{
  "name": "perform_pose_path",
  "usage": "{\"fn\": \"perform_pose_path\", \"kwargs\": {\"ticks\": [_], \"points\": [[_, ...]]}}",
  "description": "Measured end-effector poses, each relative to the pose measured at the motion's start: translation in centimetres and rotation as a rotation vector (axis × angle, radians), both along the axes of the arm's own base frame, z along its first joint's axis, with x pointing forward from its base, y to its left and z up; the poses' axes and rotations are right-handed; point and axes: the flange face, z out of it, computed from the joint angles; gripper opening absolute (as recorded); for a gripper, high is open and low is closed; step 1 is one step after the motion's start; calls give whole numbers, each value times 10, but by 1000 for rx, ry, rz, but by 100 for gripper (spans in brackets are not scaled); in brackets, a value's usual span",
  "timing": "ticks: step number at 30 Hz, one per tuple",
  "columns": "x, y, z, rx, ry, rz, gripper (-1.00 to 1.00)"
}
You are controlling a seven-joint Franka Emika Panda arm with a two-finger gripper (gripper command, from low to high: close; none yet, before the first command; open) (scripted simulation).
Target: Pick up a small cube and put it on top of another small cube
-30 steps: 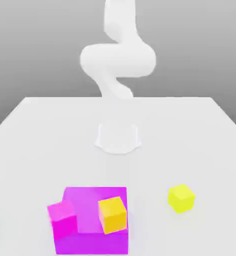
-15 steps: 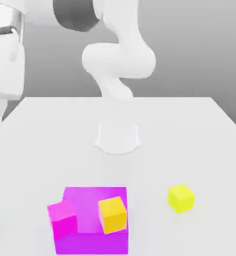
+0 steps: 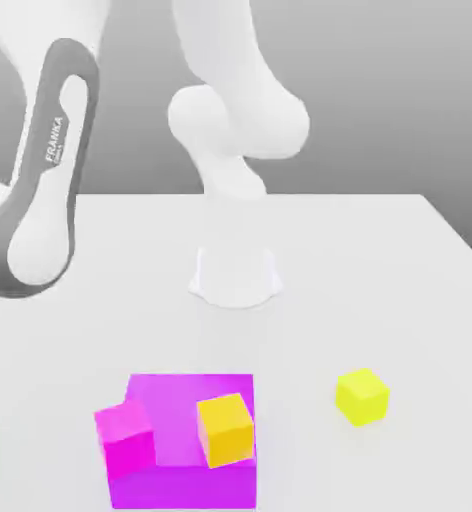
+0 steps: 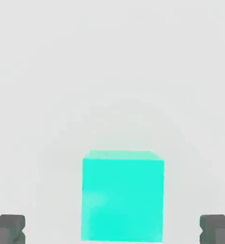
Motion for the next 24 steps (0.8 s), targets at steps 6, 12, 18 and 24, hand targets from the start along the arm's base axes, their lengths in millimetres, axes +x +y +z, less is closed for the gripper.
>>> {"fn": "perform_pose_path", "kwargs": {"ticks": [6, 12, 18, 24], "points": [[0, 0, -12, -1, -1, -1, -100], [0, 1, 35, 0, -1, -1, -100], [49, 130, 105, 25, -24, 279, -100], [56, 310, 158, 16, -13, 669, -100]]}}
